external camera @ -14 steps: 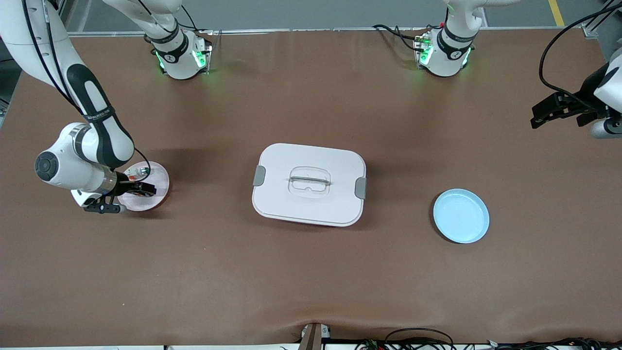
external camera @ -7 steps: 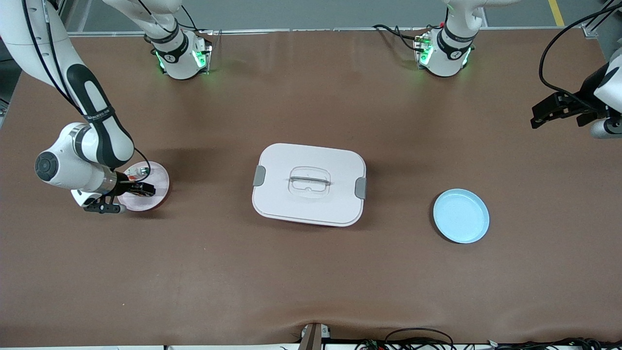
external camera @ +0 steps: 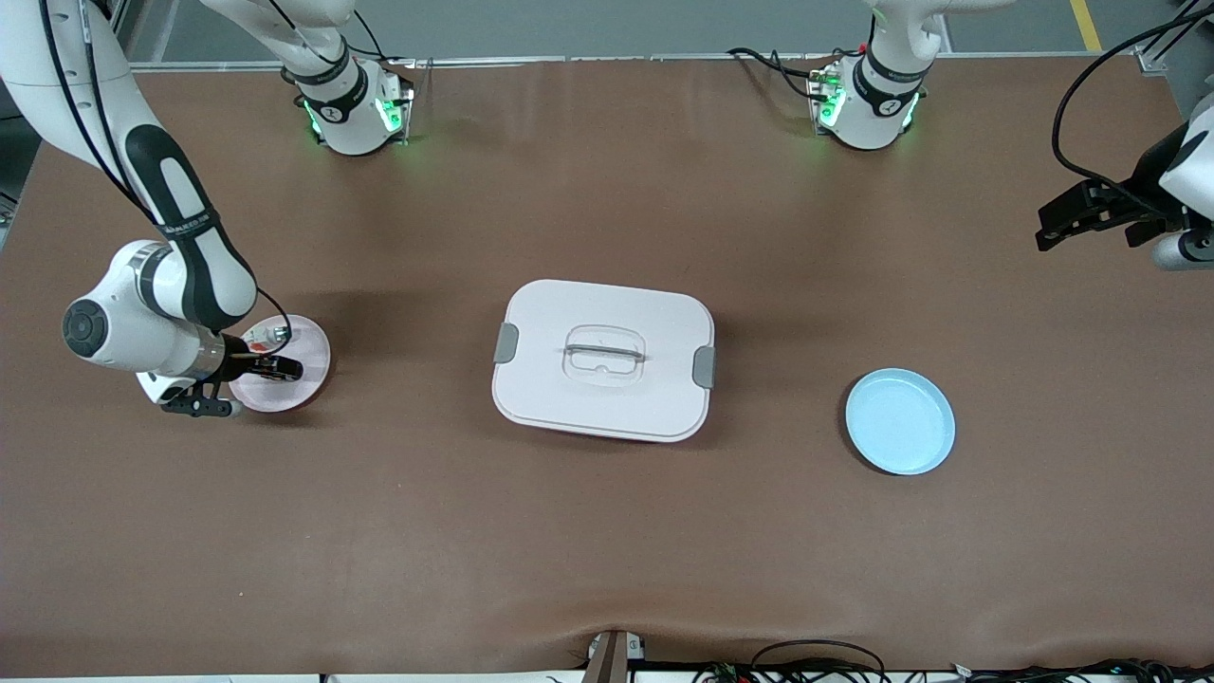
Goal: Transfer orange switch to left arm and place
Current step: 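Close the right gripper on the black-orange switch, then lift the switch with the right gripper and carry it over the box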
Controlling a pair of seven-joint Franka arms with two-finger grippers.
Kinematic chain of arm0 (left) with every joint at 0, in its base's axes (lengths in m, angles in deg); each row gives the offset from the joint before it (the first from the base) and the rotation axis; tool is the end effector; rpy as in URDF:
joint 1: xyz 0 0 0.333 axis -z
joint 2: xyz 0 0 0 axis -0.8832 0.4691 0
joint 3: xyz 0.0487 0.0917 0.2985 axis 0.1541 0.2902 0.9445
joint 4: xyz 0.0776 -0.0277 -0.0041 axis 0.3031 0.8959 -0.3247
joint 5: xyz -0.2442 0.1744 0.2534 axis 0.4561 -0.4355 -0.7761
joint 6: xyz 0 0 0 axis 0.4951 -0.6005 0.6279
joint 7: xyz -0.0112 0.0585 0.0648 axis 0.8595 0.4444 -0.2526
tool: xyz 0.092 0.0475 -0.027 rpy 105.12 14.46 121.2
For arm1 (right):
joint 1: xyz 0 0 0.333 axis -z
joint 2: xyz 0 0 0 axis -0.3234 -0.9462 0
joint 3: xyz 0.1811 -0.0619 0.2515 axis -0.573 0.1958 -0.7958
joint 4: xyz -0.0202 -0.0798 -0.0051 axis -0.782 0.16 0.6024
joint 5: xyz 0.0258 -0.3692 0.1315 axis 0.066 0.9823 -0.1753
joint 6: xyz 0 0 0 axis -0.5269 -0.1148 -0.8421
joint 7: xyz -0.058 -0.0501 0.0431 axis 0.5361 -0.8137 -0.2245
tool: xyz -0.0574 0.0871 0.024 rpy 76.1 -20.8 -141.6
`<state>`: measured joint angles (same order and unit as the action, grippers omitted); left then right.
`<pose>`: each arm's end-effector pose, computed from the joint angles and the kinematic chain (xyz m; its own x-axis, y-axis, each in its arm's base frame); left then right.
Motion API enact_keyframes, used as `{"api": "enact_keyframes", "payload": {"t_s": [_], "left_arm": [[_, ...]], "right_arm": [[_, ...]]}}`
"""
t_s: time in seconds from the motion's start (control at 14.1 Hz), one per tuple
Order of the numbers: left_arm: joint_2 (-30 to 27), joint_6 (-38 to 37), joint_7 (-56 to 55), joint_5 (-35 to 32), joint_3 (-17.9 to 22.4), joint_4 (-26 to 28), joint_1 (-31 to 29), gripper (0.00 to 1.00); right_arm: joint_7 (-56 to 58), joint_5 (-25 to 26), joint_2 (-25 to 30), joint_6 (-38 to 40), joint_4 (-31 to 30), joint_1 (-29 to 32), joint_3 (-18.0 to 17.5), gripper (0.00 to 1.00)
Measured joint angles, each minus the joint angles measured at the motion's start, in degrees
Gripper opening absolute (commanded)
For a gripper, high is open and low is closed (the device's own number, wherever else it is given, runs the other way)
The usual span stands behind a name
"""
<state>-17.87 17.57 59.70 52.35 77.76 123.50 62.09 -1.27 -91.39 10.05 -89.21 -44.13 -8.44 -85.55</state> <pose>0.5509 -0.0308 0.6394 0.9988 0.0243 -0.0429 0.0232 -0.9994 -0.0260 0.5675 -0.0876 0.1907 0.9748 -0.1176 -0.1898 -0.1414 -0.9830 -0.1173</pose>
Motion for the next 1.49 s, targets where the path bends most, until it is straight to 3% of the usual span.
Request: {"api": "enact_keyframes", "payload": {"t_s": [0.28, 0.71, 1.21, 1.49], "left_arm": [[0.0, 0.0, 0.0, 0.0, 0.0, 0.0, 0.0, 1.00], [0.0, 0.0, 0.0, 0.0, 0.0, 0.0, 0.0, 1.00], [0.0, 0.0, 0.0, 0.3, -0.3, 0.0, 0.1, 1.00], [-1.0, 0.0, -0.1, 7.1, -4.9, 0.0, 0.4, 1.00]], "right_arm": [[-7.6, -0.3, 0.2, 8.7, 4.8, -0.4, -1.1, 0.00], [-26.0, -4.2, 3.7, 22.6, 11.7, -3.0, -5.8, 0.00], [-49.0, -8.0, 4.5, 25.9, 18.2, -8.3, -12.5, 0.00], [-59.5, -13.0, 4.5, 25.9, 22.8, -12.3, -14.0, 0.00]]}}
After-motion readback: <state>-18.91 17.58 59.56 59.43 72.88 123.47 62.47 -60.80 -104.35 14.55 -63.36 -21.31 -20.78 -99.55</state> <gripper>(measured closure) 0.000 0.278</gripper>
